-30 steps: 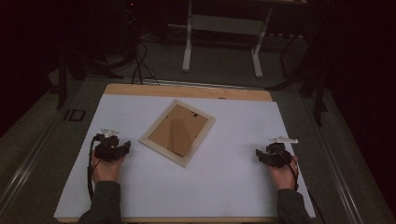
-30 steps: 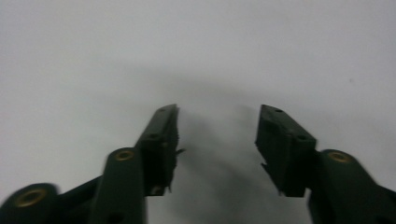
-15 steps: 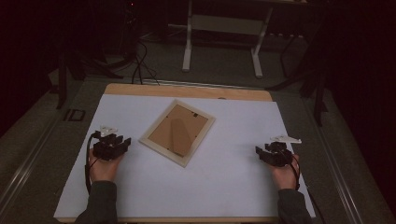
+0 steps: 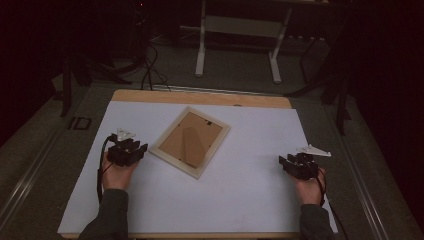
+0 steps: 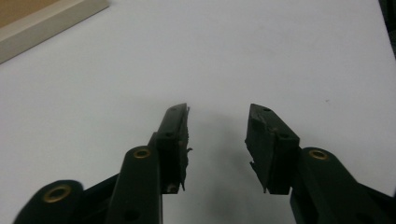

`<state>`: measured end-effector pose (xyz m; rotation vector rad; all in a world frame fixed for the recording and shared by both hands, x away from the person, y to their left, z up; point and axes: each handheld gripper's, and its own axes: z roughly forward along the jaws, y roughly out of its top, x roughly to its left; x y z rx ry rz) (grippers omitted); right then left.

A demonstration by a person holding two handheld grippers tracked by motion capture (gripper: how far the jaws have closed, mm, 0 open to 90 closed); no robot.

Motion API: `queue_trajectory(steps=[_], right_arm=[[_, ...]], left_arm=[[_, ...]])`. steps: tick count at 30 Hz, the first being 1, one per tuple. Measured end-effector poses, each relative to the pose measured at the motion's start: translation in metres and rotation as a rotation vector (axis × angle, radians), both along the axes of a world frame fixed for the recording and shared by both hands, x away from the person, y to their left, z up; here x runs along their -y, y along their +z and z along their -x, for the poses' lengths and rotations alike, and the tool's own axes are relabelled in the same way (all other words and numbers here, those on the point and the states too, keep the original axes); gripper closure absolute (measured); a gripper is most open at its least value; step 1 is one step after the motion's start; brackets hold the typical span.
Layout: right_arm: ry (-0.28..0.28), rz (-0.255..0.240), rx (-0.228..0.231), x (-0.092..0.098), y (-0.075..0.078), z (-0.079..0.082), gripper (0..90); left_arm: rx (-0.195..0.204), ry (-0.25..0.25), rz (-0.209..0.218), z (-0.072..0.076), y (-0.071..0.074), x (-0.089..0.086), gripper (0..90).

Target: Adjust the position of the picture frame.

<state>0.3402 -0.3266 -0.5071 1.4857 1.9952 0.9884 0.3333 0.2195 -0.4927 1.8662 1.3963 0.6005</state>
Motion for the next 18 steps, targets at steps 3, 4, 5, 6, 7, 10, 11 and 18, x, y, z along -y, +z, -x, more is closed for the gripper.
queue_trajectory(steps=[3,4,5,6,7,10,11,18], right_arm=[[0.009,-0.005,0.006,-0.001,0.001,0.001,65.1],[0.009,-0.005,0.006,-0.001,0.001,0.001,65.1],[0.018,0.001,0.012,-0.002,0.002,0.001,71.2],[0.021,0.004,0.017,-0.003,0.002,0.002,74.0],[0.026,0.013,0.023,-0.004,0.003,0.003,78.3],[0.03,0.036,0.042,-0.006,0.005,0.005,88.9],[0.031,0.028,0.044,-0.006,0.005,0.005,89.8],[0.048,0.023,0.041,-0.006,0.004,0.005,89.8]], left_arm=[[0.008,-0.016,0.009,-0.007,-0.002,0.001,66.4],[0.008,-0.016,0.009,-0.007,-0.002,0.001,66.7],[0.01,-0.023,0.015,-0.011,-0.005,0.001,68.3],[0.003,-0.029,0.018,-0.014,-0.006,0.001,70.5],[-0.003,-0.043,0.016,-0.017,-0.007,0.001,73.1],[-0.003,-0.057,-0.007,-0.023,-0.01,0.003,81.6],[-0.004,-0.061,-0.008,-0.025,-0.011,0.004,84.6],[-0.02,-0.063,-0.007,-0.037,-0.021,0.008,90.0]])
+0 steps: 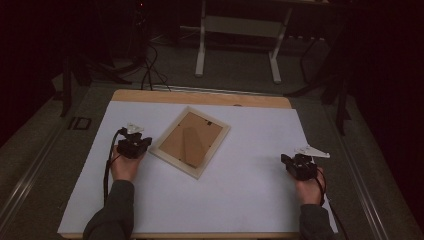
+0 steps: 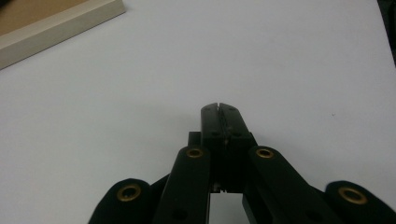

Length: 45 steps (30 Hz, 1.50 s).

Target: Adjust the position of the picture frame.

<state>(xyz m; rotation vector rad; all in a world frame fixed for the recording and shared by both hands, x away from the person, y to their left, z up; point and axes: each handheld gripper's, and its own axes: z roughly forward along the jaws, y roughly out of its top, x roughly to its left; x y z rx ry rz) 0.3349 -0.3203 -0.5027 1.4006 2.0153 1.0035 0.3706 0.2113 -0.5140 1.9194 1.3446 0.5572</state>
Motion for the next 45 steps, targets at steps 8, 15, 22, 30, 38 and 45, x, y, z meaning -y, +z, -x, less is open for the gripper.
queue_trajectory(steps=[8,15,22,30,38,45], right_arm=[[0.021,0.012,0.012,-0.002,0.001,0.0,89.6],[0.044,0.027,0.017,-0.009,0.001,0.001,88.9],[0.056,0.039,0.013,-0.012,0.001,0.0,88.9],[0.068,0.046,0.013,-0.014,0.001,0.0,88.9],[0.101,0.065,0.006,-0.024,-0.002,-0.001,88.9],[0.132,0.08,-0.002,-0.035,-0.005,-0.001,88.9]], left_arm=[[-0.003,-0.052,-0.006,0.001,-0.002,0.015,90.0],[-0.017,-0.129,-0.028,0.005,-0.002,0.037,90.0],[-0.031,-0.231,-0.017,0.015,-0.002,0.065,90.0],[-0.055,-0.311,-0.018,0.023,-0.008,0.086,90.0],[-0.058,-0.358,-0.001,0.026,-0.011,0.097,90.0],[-0.059,-0.379,-0.002,0.027,-0.012,0.102,90.0]])
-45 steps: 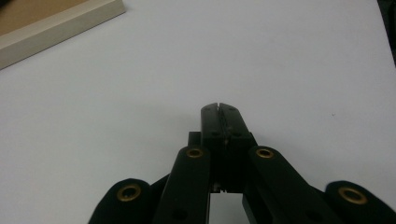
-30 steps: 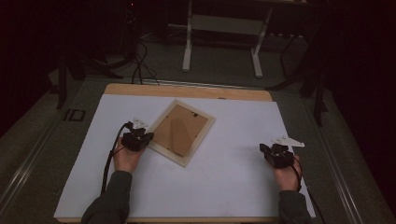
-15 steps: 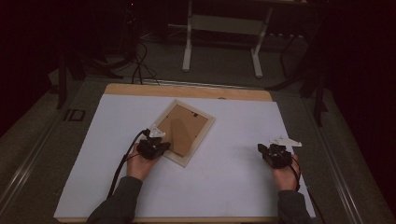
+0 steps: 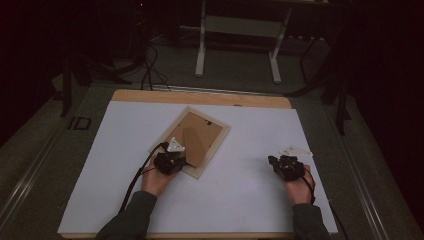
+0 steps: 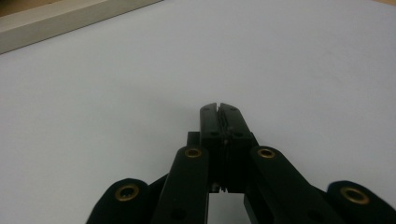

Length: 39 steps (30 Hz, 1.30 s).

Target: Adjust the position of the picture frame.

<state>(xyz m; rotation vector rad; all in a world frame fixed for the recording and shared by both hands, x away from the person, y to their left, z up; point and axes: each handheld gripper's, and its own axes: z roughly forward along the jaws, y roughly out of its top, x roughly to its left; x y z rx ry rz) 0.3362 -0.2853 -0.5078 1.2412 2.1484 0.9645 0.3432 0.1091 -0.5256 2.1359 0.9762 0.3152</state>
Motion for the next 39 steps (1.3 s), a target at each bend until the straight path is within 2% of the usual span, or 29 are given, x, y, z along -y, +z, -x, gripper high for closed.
queue_trajectory(steps=[19,24,30,32,38,39], right_arm=[[0.071,0.003,-0.005,-0.026,-0.002,-0.002,88.9],[0.118,-0.011,-0.009,-0.043,-0.001,-0.011,88.8],[0.144,-0.059,-0.015,-0.06,0.0,-0.026,88.4],[0.15,-0.064,-0.015,-0.063,0.001,-0.029,88.3],[0.195,-0.066,-0.019,-0.09,0.001,-0.047,89.6],[0.199,-0.067,-0.02,-0.093,0.0,-0.05,89.9]], left_arm=[[-0.004,0.007,0.008,0.011,-0.001,-0.005,90.0],[-0.005,0.007,-0.001,0.017,0.0,-0.008,90.0],[-0.01,0.005,0.001,0.021,0.0,-0.01,90.0],[-0.012,0.002,0.001,0.021,0.0,-0.011,90.0],[-0.016,0.006,0.011,0.024,0.0,-0.013,90.0],[-0.006,0.011,0.017,0.026,-0.001,-0.013,90.0]])
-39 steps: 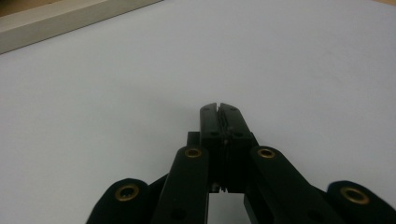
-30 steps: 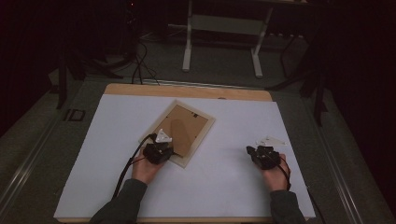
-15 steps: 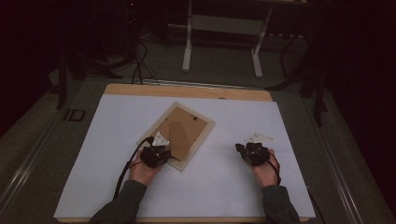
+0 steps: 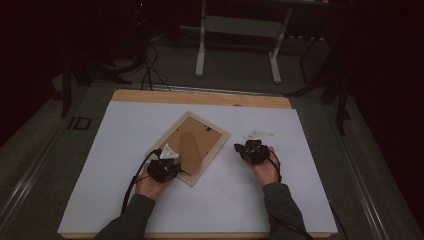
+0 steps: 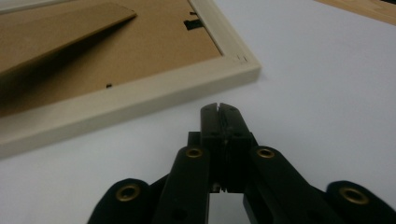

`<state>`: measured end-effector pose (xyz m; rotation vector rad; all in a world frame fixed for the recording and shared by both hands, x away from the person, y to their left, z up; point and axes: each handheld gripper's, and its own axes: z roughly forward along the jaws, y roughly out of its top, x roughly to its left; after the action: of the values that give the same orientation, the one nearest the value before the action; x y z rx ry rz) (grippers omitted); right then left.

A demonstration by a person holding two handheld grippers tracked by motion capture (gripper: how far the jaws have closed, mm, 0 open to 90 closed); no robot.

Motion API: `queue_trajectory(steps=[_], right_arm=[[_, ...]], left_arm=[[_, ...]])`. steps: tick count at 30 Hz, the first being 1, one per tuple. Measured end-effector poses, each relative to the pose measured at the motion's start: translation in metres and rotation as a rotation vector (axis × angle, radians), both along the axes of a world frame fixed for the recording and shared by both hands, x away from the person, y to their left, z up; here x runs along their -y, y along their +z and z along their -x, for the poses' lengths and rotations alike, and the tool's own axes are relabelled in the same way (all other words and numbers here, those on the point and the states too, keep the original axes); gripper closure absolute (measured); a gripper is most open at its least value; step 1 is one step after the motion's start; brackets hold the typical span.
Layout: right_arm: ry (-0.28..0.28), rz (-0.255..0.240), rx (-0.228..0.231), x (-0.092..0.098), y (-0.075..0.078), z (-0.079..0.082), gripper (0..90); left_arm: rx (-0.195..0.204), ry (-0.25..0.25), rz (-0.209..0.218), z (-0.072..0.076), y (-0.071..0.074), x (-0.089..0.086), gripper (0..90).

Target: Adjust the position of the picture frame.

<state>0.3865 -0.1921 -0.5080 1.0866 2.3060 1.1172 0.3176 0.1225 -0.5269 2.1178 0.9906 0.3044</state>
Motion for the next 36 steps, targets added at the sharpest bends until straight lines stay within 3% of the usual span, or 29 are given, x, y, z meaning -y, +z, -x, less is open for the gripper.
queue_trajectory(steps=[2,6,8,13,22,32,36], right_arm=[[0.008,-0.001,-0.004,-0.006,-0.002,-0.006,90.0],[0.015,-0.003,-0.011,-0.012,-0.005,-0.012,90.0],[0.011,-0.021,-0.029,-0.02,-0.009,-0.021,90.0],[0.009,-0.038,-0.037,-0.031,-0.008,-0.026,90.0],[0.035,-0.008,-0.038,-0.052,-0.008,-0.031,90.0],[0.041,0.037,-0.032,-0.069,-0.013,-0.035,90.0],[0.033,0.053,-0.033,-0.072,-0.012,-0.038,90.0]], left_arm=[[0.023,-0.013,-0.012,0.001,0.0,0.0,90.0],[0.02,-0.009,-0.012,0.002,0.001,-0.002,90.0],[0.03,0.004,-0.031,0.007,0.006,-0.007,90.0],[0.039,0.03,-0.073,0.014,0.007,-0.018,90.0],[0.008,0.086,-0.066,0.021,0.005,-0.043,90.0],[-0.031,0.134,-0.14,0.018,-0.004,-0.052,90.0],[-0.026,0.133,-0.142,0.018,-0.004,-0.051,90.0]])
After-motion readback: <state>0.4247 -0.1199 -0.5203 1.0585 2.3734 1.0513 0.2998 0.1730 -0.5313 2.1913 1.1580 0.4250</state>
